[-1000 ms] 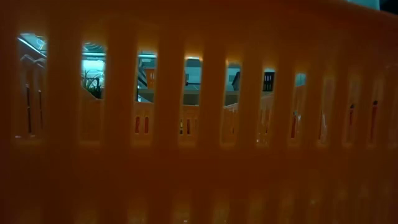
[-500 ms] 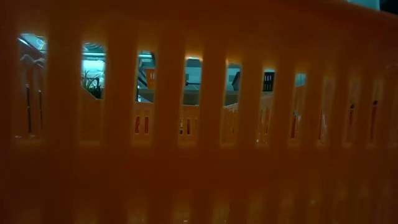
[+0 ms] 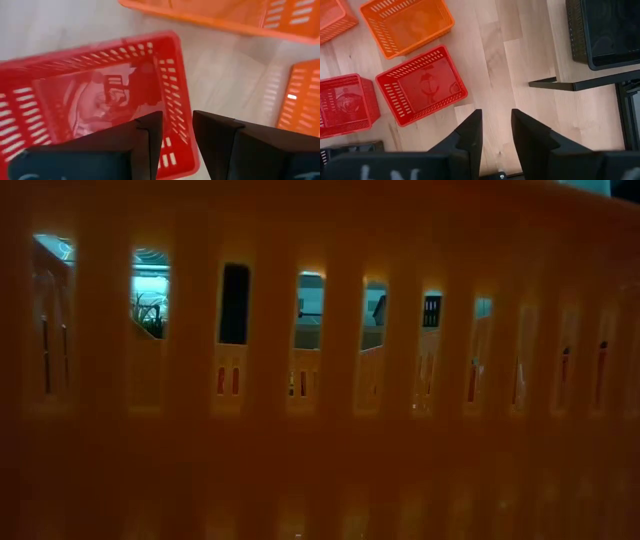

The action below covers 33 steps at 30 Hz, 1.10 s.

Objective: Stack baskets on shelf by color
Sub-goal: Put the top left red bin on the shelf between the orange and black bins

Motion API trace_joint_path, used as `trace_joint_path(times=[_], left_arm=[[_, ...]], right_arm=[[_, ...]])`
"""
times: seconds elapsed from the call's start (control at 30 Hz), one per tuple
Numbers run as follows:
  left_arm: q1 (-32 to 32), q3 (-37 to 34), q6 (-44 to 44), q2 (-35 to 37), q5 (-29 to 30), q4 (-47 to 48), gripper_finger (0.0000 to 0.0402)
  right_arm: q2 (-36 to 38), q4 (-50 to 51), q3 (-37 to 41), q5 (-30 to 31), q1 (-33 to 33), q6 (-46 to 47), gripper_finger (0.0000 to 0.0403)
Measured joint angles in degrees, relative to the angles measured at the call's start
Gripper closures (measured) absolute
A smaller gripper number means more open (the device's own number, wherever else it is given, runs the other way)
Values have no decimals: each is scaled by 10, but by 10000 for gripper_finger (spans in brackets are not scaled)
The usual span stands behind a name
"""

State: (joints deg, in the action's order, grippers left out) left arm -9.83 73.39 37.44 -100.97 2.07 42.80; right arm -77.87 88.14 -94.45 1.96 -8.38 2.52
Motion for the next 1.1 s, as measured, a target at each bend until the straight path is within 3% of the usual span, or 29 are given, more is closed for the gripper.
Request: trace_joint_path(times=[0.57, 0.67, 0.73, 0.87, 1.1], left_arm=[[-18, -85, 43, -6, 2, -105, 304], [-26, -84, 25, -5, 17, -111, 329], [-30, -83, 16, -5, 22, -108, 369], [-40, -35, 14, 11, 9, -51, 396], [-63, 157, -48, 58, 0, 46, 400]], right_arm=[[0, 0, 0, 0, 0, 0, 300], [0, 0, 0, 0, 0, 0, 300], [0, 0, 0, 0, 0, 0, 300], [0, 0, 0, 0, 0, 0, 300], [0, -1, 0, 0, 0, -1, 300]])
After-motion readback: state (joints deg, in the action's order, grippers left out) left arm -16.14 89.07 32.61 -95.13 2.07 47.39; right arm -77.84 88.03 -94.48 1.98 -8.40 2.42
